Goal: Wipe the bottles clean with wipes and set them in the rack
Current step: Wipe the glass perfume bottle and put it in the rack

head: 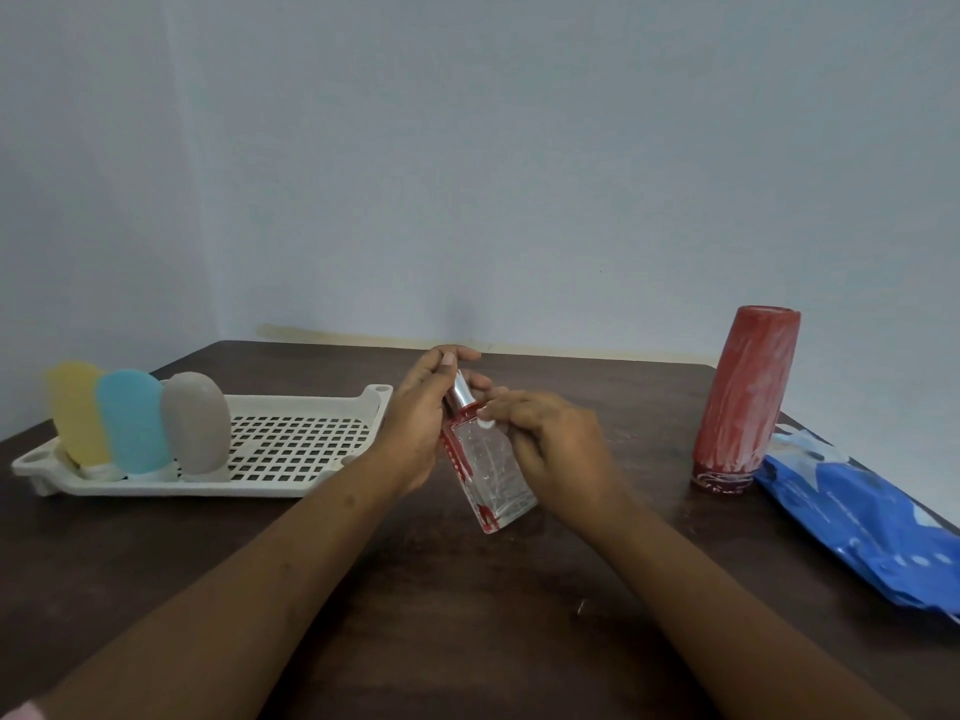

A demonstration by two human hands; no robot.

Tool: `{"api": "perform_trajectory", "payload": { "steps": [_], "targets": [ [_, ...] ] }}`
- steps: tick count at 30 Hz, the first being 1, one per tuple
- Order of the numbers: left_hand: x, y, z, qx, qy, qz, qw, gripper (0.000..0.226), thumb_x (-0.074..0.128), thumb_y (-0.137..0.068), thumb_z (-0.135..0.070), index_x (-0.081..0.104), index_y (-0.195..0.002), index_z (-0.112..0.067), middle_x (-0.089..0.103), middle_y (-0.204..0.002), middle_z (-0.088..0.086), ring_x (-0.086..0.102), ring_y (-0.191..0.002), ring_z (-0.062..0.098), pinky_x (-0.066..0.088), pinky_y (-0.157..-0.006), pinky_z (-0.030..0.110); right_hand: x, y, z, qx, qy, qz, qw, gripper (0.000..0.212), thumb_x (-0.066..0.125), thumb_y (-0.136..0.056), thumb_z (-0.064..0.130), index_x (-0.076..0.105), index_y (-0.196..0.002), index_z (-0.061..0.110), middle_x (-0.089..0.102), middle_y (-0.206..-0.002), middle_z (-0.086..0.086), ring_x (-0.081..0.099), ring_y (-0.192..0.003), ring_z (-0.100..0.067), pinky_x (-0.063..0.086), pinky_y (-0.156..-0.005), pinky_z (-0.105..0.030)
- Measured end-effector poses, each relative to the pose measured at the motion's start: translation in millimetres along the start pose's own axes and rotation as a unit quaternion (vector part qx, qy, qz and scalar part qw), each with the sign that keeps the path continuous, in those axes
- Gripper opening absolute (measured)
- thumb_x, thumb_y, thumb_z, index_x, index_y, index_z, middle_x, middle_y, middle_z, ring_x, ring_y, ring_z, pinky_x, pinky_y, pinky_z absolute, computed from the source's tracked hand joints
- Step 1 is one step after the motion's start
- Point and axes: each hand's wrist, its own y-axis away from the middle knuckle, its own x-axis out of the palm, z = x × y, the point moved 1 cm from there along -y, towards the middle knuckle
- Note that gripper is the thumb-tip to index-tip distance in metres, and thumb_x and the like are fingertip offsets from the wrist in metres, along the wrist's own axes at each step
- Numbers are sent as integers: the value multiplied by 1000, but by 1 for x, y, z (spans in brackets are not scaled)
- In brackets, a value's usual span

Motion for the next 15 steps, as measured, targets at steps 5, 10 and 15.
{"api": "perform_trajectory", "payload": {
  "steps": [5,10,15],
  "targets": [
    [1,1,-1,10,-16,-4,1000,28,35,-104,-21,62,-98,-16,65,-79,7,66,-78,23,55,-68,29,4,2,1,15,-5,-12,1000,26,58,-83,-3,73,-101,9,70,-107,-7,64,-100,-18,44,-90,-20],
    [3,1,-2,19,-17,10,1000,29,34,-104,-22,63,-97,-18,65,-81,9,66,-95,36,53,-82,40,1,0,12,-45,-12,47,998,24,55,-85,0,71,-102,7,69,-105,-4,53,-101,-7,28,-91,-1],
    [4,2,-2,34,-29,13,999,29,34,-104,-21,62,-97,-17,65,-79,5,63,-74,19,53,-64,26,-2,0,3,-6,4,15,1000,27,54,-85,2,71,-103,10,70,-105,-3,54,-100,-9,28,-88,2]
  ]
}}
